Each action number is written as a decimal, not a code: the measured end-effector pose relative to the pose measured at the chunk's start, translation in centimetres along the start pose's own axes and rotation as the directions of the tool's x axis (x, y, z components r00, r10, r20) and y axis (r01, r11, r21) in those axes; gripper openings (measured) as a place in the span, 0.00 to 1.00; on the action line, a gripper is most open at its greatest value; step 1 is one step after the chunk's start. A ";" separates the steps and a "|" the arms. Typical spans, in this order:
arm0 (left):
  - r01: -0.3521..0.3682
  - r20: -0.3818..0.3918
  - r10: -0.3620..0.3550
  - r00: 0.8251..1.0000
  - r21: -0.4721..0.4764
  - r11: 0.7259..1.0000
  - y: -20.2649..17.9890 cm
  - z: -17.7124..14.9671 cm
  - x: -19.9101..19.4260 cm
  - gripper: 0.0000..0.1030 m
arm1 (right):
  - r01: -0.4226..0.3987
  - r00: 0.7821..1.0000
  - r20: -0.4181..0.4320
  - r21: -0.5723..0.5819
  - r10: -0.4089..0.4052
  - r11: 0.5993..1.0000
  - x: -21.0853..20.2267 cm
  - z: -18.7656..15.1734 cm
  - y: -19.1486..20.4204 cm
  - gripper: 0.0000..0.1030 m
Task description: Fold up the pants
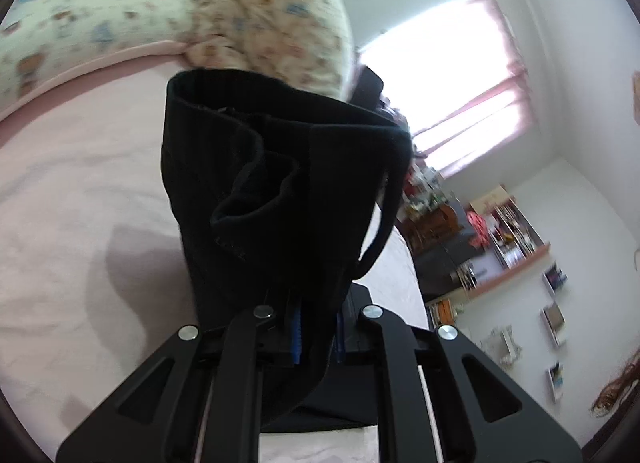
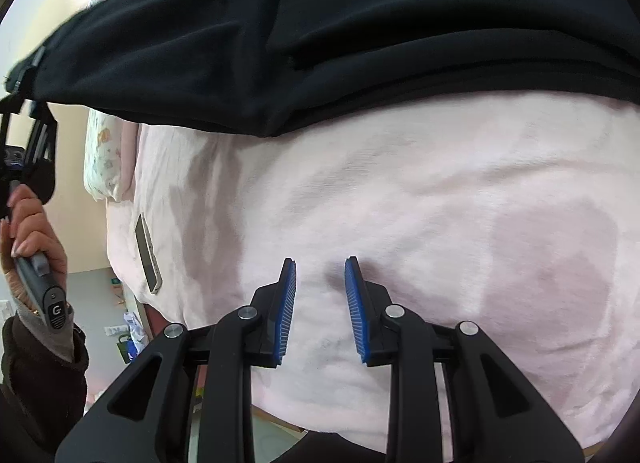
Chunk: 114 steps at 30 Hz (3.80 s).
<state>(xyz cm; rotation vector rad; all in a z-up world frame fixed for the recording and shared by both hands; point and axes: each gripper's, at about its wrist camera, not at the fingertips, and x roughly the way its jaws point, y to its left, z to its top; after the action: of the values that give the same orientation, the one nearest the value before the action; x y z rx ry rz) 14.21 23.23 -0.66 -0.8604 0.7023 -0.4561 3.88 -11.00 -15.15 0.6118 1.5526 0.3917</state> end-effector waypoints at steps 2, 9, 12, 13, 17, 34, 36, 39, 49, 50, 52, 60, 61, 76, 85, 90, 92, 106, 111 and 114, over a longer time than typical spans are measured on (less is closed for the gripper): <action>0.023 -0.015 -0.022 1.000 0.022 0.999 -1.7 -0.4 0.9 0.11 | -0.005 1.000 0.005 0.003 0.005 1.000 -0.3 -0.1 -0.4 0.27; 0.076 -0.079 -0.069 0.994 0.086 0.993 -6.8 -2.9 4.1 0.11 | -0.029 0.999 0.032 0.054 0.028 0.998 -2.2 -0.6 -3.6 0.27; 0.088 -0.116 -0.075 0.990 0.110 0.990 -8.8 -4.3 5.7 0.11 | -0.044 0.998 0.042 0.080 0.040 0.996 -3.0 -0.7 -5.2 0.27; 0.093 -0.130 -0.078 0.988 0.113 0.989 -9.4 -4.8 6.4 0.11 | -0.047 0.998 0.047 0.087 0.043 0.995 -3.3 -0.7 -5.7 0.27; 0.096 -0.172 -0.074 0.982 0.121 0.988 -10.8 -6.9 8.7 0.11 | -0.057 0.996 0.071 0.121 0.048 0.991 -4.7 -1.1 -7.9 0.27; -0.015 -0.424 0.105 0.900 0.210 0.978 -14.8 -18.2 21.0 0.13 | -0.059 0.989 0.144 0.272 0.019 0.960 -9.7 -3.2 -16.9 0.27; -0.028 -0.446 0.131 0.885 0.231 0.973 -15.0 -19.3 22.0 0.14 | -0.060 0.989 0.149 0.287 0.018 0.956 -10.0 -3.5 -17.8 0.27; -0.045 -0.468 0.162 0.869 0.250 0.967 -15.3 -20.7 23.3 0.14 | -0.064 0.988 0.154 0.303 0.018 0.951 -10.3 -3.8 -18.8 0.27; -0.044 -0.495 0.244 0.834 0.381 0.924 -17.8 -24.1 25.0 0.14 | -0.089 0.986 0.163 0.307 0.039 0.948 -10.5 -4.0 -19.8 0.27; -0.044 -0.501 0.263 0.824 0.406 0.913 -18.0 -24.7 25.3 0.14 | -0.090 0.986 0.163 0.306 0.041 0.948 -10.6 -4.0 -20.0 0.27; -0.059 -0.515 0.324 0.794 0.465 0.884 -18.0 -26.1 26.0 0.15 | -0.092 0.986 0.164 0.305 0.043 0.948 -10.7 -4.0 -20.2 0.27; -0.099 -0.493 0.516 0.701 0.649 0.754 -18.2 -29.3 28.2 0.21 | -0.068 0.984 0.177 0.301 0.015 0.951 -11.5 -4.1 -20.3 0.27; -0.099 -0.489 0.529 0.694 0.663 0.742 -18.3 -29.5 28.2 0.22 | -0.065 0.984 0.179 0.302 0.011 0.951 -11.6 -4.1 -20.3 0.27; -0.170 -0.460 0.520 0.720 0.609 0.775 -18.3 -28.4 22.3 0.98 | 0.076 0.885 0.438 0.199 -0.158 0.977 -19.3 -0.9 -17.9 0.27; -0.398 -0.298 0.738 0.606 0.689 0.605 -13.9 -24.8 17.7 0.98 | 0.243 0.830 0.537 -0.103 -0.152 0.965 -19.5 4.3 -9.7 0.27; -0.436 -0.272 0.771 0.577 0.696 0.571 -12.2 -23.6 16.2 0.98 | 0.292 0.844 0.504 -0.141 -0.185 0.946 -16.9 6.6 -7.1 0.27; -0.442 -0.268 0.770 0.579 0.690 0.573 -11.9 -23.0 15.6 0.98 | 0.308 0.846 0.492 -0.138 -0.205 0.941 -15.9 7.5 -6.5 0.27; -0.452 -0.259 0.775 0.577 0.689 0.567 -11.1 -21.9 15.2 0.98 | 0.407 0.856 0.392 -0.108 -0.337 0.907 -11.4 8.1 -10.3 0.26; -0.438 -0.223 0.684 0.694 0.624 0.647 -12.9 -19.2 13.7 0.98 | 0.286 0.881 0.411 -0.068 -0.235 0.956 -14.7 8.1 -10.6 0.26; -0.400 -0.221 0.598 0.771 0.562 0.724 -13.4 -16.4 14.0 0.98 | 0.262 0.847 0.501 -0.095 -0.181 0.960 -17.3 8.4 -9.6 0.27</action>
<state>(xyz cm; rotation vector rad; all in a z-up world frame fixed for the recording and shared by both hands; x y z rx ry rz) 10.95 -1.88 -2.43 -0.0589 1.0986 -0.2747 10.73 -29.89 -7.59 0.3599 1.0740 0.1620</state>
